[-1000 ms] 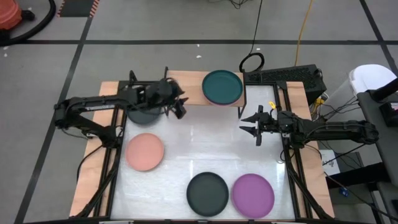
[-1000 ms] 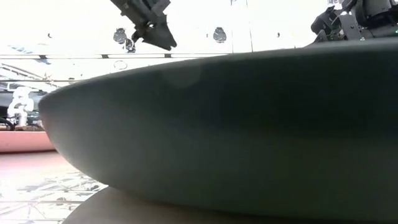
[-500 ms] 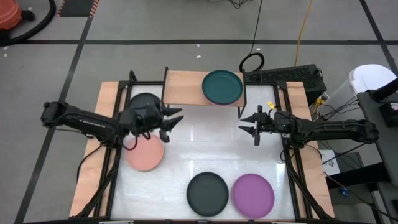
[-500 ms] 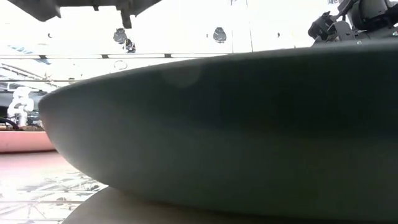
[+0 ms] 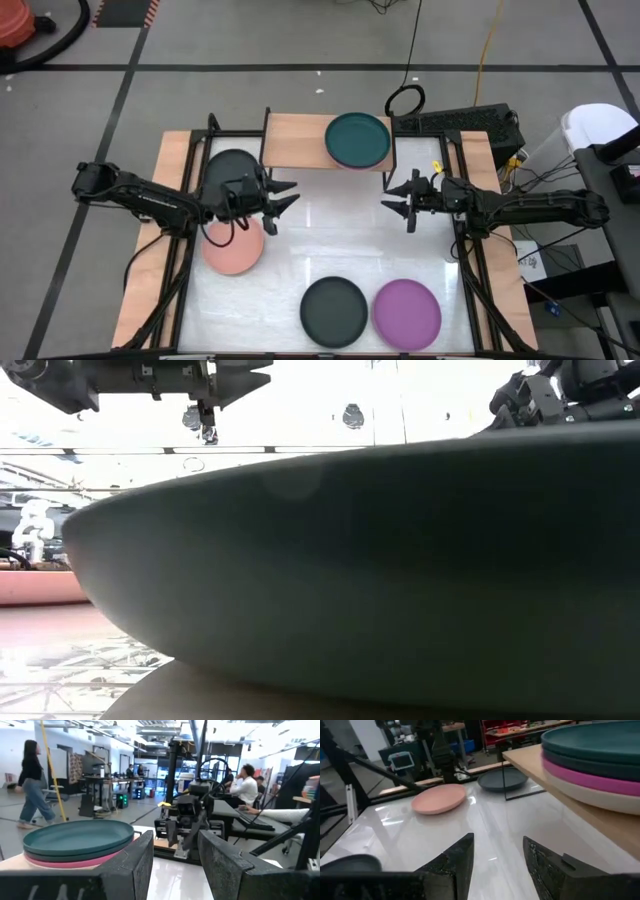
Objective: Place and stack plates onto a shelf
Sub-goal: Put the purple plate on the shelf
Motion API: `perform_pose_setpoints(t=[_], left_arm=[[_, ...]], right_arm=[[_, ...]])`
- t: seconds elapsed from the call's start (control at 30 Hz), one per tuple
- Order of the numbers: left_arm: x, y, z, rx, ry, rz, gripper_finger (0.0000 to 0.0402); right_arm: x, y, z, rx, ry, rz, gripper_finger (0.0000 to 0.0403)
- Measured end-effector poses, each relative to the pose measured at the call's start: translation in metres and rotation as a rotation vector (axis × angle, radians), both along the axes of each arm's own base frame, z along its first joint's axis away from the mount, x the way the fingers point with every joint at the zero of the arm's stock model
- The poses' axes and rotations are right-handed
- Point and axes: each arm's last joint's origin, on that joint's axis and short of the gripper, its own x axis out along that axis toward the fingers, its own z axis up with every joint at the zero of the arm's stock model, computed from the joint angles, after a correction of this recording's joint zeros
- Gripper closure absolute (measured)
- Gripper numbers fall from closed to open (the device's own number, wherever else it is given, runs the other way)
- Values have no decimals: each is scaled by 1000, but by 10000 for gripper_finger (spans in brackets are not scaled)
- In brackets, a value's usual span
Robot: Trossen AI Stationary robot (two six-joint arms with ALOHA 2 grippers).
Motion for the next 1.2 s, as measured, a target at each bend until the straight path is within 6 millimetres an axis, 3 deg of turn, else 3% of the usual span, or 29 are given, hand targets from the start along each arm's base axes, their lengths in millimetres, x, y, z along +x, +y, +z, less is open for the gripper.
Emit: perform_pose_setpoints(t=[0.13,0.37,0.47,0.7,0.93,1.2], left_arm=[[0,0,0,12,1,-4,241],[0,-1,0,17,2,-5,241],[0,-1,0,17,2,-6,241],[0,0,0,18,4,-4,241],[0,0,0,15,6,-4,241],[0,0,-1,14,13,-5,241]], right_arm=[[4,3,5,-5,45,30,252],[6,15,33,-34,261,121,252],[3,23,35,1,316,229,252],[2,47,6,209,456,429,252],[4,73,-33,273,606,518,252],[9,100,-51,313,701,579,252]])
